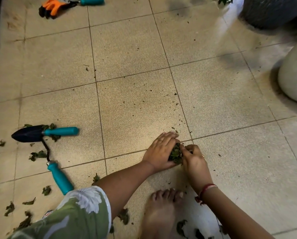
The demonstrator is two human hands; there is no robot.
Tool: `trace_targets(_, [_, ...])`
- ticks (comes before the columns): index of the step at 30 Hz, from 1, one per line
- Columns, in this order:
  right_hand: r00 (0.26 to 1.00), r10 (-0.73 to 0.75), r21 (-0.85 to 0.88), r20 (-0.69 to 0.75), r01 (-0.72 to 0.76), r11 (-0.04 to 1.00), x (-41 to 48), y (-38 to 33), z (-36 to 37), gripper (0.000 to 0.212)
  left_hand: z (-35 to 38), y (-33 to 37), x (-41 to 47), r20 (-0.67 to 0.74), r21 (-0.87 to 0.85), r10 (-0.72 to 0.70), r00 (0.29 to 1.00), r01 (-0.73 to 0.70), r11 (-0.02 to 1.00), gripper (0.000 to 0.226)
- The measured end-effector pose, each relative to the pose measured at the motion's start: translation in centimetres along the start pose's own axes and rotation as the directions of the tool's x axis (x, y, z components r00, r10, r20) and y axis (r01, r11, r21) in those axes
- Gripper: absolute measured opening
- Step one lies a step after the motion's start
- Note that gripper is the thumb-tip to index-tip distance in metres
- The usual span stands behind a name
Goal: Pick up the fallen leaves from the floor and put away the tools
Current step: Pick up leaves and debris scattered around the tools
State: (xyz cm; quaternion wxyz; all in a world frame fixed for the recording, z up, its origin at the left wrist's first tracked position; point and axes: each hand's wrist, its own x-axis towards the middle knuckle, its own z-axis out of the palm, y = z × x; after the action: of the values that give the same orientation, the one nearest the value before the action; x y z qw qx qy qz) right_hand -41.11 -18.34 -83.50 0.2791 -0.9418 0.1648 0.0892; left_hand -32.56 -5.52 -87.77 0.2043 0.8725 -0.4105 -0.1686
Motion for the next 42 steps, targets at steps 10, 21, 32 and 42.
trace_targets(10, [0.950, 0.305, 0.283, -0.059, -0.277, 0.918, 4.0, -2.0, -0.9, 0.017, -0.8, 0.1, 0.4, 0.006, -0.111, 0.078, 0.997, -0.077, 0.991, 0.086])
trace_targets(21, [0.756, 0.319, 0.645, 0.572, -0.654, 0.396, 3.9, 0.5, -4.0, 0.015, 0.0, -0.1, 1.0, -0.095, 0.069, 0.190, 0.977, -0.184, 0.981, 0.050])
trace_targets(32, [0.998, -0.052, 0.174, 0.038, 0.045, 0.984, -3.3, 3.7, -1.5, 0.044, -1.2, 0.1, 3.5, 0.010, 0.235, 0.383, 0.924, -0.374, 0.897, 0.023])
trace_targets(42, [0.998, -0.046, 0.130, -0.040, 0.051, 0.990, -1.5, 2.0, 0.5, 0.015, -4.3, 1.6, 4.5, 0.068, -0.221, -0.122, 0.990, 0.134, 0.966, 0.032])
